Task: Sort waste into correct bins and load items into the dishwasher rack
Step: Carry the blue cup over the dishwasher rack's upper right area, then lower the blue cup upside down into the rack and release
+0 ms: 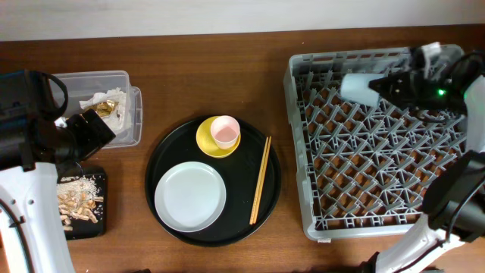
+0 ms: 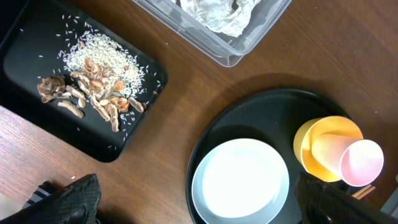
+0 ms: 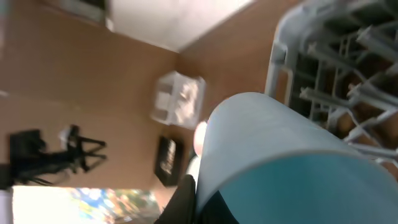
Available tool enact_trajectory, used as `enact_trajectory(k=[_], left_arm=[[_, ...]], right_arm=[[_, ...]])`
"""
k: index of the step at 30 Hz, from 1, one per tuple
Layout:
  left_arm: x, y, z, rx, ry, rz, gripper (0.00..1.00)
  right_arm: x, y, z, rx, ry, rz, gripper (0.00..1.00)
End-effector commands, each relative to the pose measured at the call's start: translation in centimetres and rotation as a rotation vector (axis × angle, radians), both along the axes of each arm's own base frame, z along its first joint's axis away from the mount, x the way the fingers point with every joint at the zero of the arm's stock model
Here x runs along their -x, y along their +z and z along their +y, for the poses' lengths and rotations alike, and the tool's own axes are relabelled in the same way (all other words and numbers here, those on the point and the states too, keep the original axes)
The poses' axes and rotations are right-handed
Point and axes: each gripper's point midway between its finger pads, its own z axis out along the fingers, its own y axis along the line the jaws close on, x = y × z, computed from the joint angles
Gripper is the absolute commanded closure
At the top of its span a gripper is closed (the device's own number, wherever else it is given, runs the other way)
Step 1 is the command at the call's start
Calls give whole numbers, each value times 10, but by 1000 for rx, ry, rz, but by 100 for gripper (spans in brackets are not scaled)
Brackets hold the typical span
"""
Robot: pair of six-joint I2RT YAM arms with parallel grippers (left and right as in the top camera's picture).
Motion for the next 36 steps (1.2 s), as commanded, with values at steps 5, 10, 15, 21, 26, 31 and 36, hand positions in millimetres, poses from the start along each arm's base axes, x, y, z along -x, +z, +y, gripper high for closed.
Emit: enact_trajectory(k=[5,10,15,21,26,31,36], left_arm=[[-1,4,1,1,9,-15,1],[-1,4,1,1,9,-15,1],[-1,4,1,2,9,-15,1],[-1,4,1,1,9,-15,1],[-1,4,1,2,9,-15,1],[-1,4,1,1,9,-15,1],[-1,4,1,1,9,-15,1]], right_arm=[[-17,-45,-15,-184,-40,111,96],[-14,-80,-22,-146,-56,265,96],[-6,-96,-36,-73,-80,339,96],[0,-104,-39,-31,-75,375,96],[9,-119,-46,46,-83,454,96],[19,-129,-58,102,-100,514,94],[22,-128,-76,117,-139,512,81]])
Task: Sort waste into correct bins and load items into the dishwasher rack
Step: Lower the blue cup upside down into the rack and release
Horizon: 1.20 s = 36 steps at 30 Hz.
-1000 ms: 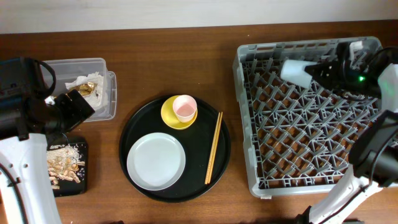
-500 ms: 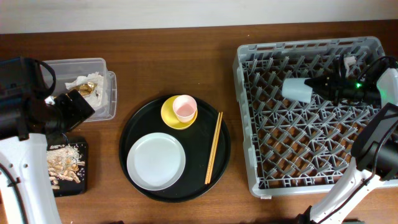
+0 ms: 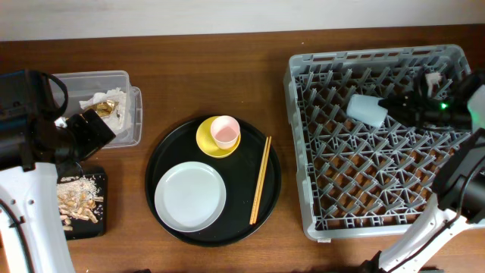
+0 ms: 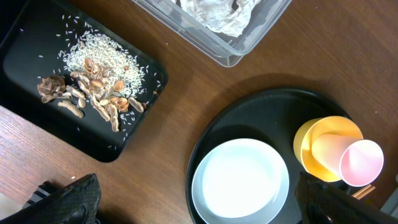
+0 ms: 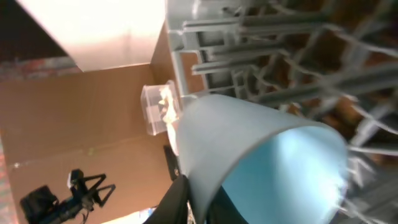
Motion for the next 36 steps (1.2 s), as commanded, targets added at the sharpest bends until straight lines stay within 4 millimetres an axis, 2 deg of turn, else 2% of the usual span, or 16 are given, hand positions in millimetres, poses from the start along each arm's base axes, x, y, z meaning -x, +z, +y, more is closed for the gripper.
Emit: enact_trajectory(k=[1,6,9,12,16,18,21,23,25,28,31,36], left_arm=[[-1,4,1,1,8,-15,1],[-1,4,1,2,8,-15,1],[-1,4,1,2,8,-15,1],[-1,4,1,1,8,-15,1],[-1,4,1,1,9,-15,1],[-1,4,1,2,8,-15,1],[-1,4,1,2,8,-15,1],[-1,4,1,1,8,-15,1],[-1,4,1,1,8,-15,1],[-1,4,1,1,8,-15,1],[-1,4,1,2,8,-15,1],[-1,4,1,2,8,-15,1]], right_arm=[[19,-26,-24,153,18,109,78],[24,-5,-37,196,-4,104,74],[35,12,-55,284,-50,180,73],[46,44,-62,327,-78,170,74],[57,83,-53,429,-81,102,74],[60,101,-41,498,-58,61,74],[57,110,-26,569,-21,25,75],[48,105,-16,639,-2,44,81],[36,90,-13,765,10,100,95],[18,63,-10,945,-3,207,96],[9,44,-5,1013,13,264,96],[3,-2,-2,1055,84,375,96]])
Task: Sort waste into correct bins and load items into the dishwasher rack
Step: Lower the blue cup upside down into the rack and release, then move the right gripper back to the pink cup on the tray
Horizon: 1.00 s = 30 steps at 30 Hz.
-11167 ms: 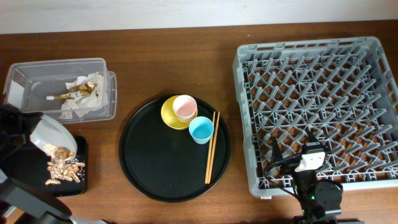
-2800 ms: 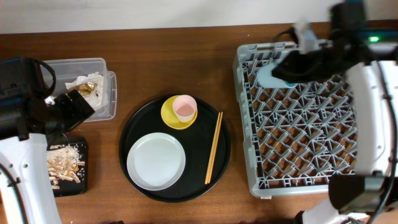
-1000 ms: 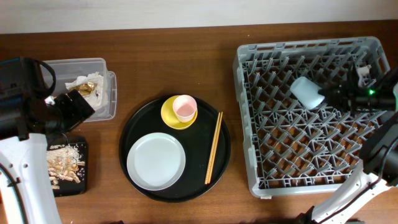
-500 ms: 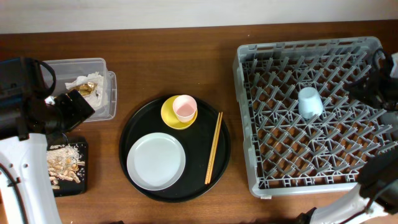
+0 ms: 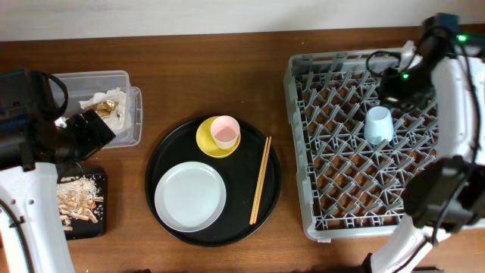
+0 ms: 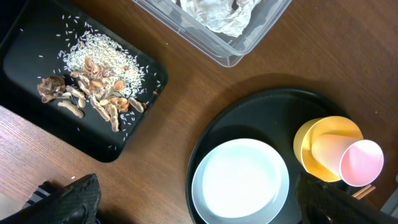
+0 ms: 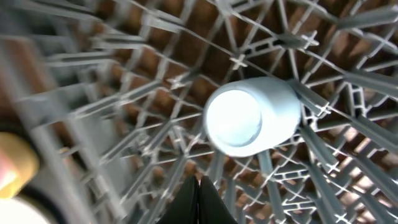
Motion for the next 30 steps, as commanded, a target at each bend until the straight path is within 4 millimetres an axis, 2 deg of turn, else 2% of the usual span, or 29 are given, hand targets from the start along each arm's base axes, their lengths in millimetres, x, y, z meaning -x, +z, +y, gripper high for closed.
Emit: enact_trajectory(k=[1,4,8,11,13,17,20,21,23,24,25,26,28,30], left_arm=[[-1,4,1,1,9,-15,1],[-1,4,1,1,8,-15,1],[-1,4,1,1,8,-15,1],[-1,4,1,1,8,-16,1],[-1,4,1,1,9,-15,1],[-1,4,1,1,8,-15,1],[-1,4,1,1,8,-15,1],[-1,4,1,1,8,-15,1],[-1,4,1,1,9,-15,1],[-1,4,1,1,8,-15,1],[-1,4,1,1,9,-15,1],[-1,4,1,1,9,-15,1],[-1,4,1,1,8,-15,1],[-1,4,1,1,9,-15,1]], right_arm=[[-1,-39,-16,86,-42,118,96],[0,-58,-21,78,-49,166,96],[11,-57,-41,113,-86,200,96],[25,-48,-53,139,-130,232,96],[36,-35,-64,180,-159,238,96],[46,-7,-62,183,-169,192,96],[46,23,-37,106,-126,95,96],[44,35,-20,48,-81,43,96],[37,67,35,-154,71,-103,90],[36,81,61,-243,161,-161,85],[37,95,86,-328,263,-219,60],[40,110,117,-420,385,-282,39],[45,123,165,-502,552,-332,34],[46,118,194,-484,647,-327,34]])
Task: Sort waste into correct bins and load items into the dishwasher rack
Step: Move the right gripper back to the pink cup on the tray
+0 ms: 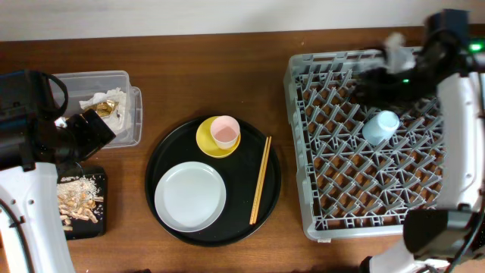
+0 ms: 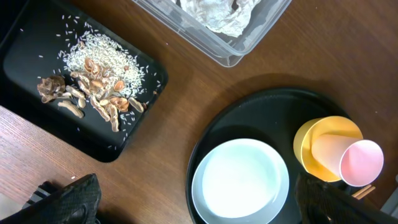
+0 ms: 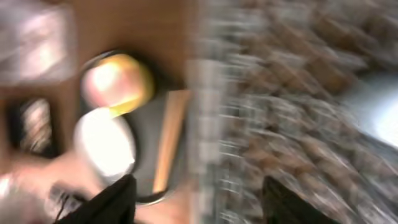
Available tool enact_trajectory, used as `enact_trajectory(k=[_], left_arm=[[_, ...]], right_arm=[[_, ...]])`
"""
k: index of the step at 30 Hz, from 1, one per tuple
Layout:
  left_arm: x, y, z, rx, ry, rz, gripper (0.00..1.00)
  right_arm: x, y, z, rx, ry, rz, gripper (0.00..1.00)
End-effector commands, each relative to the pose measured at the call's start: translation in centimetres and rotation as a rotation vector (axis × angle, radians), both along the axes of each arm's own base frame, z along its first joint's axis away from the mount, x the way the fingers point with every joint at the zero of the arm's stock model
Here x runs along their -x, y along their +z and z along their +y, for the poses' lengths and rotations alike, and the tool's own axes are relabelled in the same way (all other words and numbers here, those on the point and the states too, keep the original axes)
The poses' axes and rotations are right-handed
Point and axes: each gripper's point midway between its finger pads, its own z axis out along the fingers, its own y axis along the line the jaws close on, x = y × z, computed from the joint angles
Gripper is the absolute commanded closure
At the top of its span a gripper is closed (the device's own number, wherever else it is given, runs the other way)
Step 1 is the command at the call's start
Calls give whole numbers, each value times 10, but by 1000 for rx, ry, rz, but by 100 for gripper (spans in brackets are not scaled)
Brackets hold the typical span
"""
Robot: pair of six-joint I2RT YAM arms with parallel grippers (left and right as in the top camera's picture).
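Note:
A pale blue cup [image 1: 380,125] rests tilted among the pegs of the grey dishwasher rack [image 1: 303,152]. My right gripper [image 1: 365,81] hovers over the rack's far part, left of the cup, blurred. In its wrist view the right gripper [image 3: 202,202] is open and holds nothing. On the round black tray [image 1: 163,155] are a white plate [image 1: 189,196], a pink cup [image 1: 225,130] on a yellow saucer [image 1: 206,142], and chopsticks [image 1: 261,180]. My left gripper [image 2: 199,205] hangs open, high above the tray's left side.
A clear bin [image 1: 125,80] with crumpled paper waste stands at the far left. A small black tray [image 1: 102,189] with rice and food scraps sits in front of it. Bare wood lies between the round tray and the rack.
My right gripper has moved left over the rack and its fingers, close together before, now stand wide apart. The blue cup, upside down before, now leans. The left arm has not moved.
My right gripper held the blue cup at the rack's far edge, then lower over the rack's middle. A second ago the cup stood upside down in the rack, free of the gripper. Now the gripper is open and further left. The left arm stayed still throughout.

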Motion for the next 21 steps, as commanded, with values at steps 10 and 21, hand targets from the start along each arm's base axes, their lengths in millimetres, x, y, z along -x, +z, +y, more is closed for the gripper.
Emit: enact_trajectory(k=[10,21], left_arm=[[-1,4,1,1,9,-15,1],[-1,4,1,1,9,-15,1]], right_arm=[[-24,-100,222,451,469,-213,31],[-3,-186,291,526,593,-177,54]])
